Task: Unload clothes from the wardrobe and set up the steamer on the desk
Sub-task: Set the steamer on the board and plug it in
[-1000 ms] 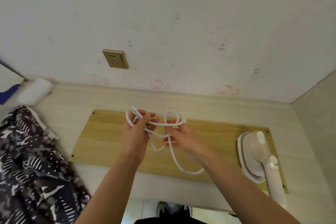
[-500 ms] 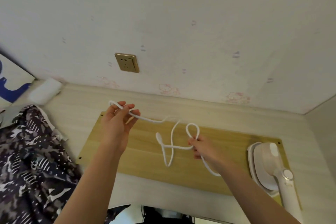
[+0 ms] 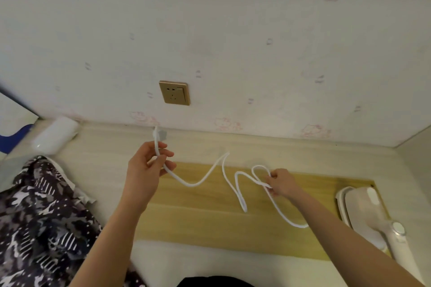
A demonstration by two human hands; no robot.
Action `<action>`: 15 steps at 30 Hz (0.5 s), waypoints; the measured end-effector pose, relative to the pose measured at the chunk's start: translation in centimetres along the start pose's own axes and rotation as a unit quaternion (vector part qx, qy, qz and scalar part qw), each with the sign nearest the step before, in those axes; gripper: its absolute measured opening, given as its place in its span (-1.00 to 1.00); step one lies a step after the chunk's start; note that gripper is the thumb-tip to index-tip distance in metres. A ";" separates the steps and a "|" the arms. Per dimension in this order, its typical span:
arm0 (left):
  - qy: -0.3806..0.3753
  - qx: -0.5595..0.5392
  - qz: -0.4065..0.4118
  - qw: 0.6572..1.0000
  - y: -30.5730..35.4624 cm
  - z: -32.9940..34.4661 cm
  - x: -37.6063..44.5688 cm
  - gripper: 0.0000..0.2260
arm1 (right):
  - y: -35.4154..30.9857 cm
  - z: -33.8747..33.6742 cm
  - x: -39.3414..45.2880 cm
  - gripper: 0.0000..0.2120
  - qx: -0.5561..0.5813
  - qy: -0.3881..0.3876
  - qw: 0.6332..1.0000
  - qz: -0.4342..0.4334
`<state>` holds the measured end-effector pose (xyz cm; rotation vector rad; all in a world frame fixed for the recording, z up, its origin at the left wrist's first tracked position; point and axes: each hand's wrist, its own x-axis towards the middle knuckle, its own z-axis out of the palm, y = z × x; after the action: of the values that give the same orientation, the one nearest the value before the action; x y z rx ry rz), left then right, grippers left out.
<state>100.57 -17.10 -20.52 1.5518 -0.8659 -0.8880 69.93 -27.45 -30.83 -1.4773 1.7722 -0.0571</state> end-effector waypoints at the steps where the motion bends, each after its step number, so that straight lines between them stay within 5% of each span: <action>1: -0.002 0.005 0.002 1.000 0.0 -0.4 0.2 -0.84 | -0.6 0.2 0.2 -0.78 0.032 -0.001 0.999 0.004; 5: -0.023 0.028 0.010 0.999 -0.2 -1.8 1.4 -0.85 | -3.4 0.9 0.7 -0.85 0.230 -0.020 0.973 0.027; 7: -0.032 0.039 0.014 0.999 -0.3 -2.4 1.9 -0.85 | -4.8 1.5 1.1 -0.80 0.226 -0.010 0.974 0.012; 10: -0.043 0.051 0.019 0.998 -0.3 -3.1 2.6 -0.84 | -7.0 2.1 0.8 -0.74 -0.038 0.013 0.997 -0.063; 12: -0.049 0.045 0.020 0.998 -0.2 -3.4 2.9 -0.84 | -8.7 2.6 0.0 -0.75 -0.227 0.018 0.969 -0.100; 15: -0.060 0.040 0.024 0.997 -0.1 -3.9 3.4 -0.83 | -11.6 3.5 -1.0 -0.74 -0.267 0.030 0.952 -0.146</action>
<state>105.54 -18.39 -20.49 1.5520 -1.0303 -0.9292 81.35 -28.71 -26.82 -2.1388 1.6768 0.2494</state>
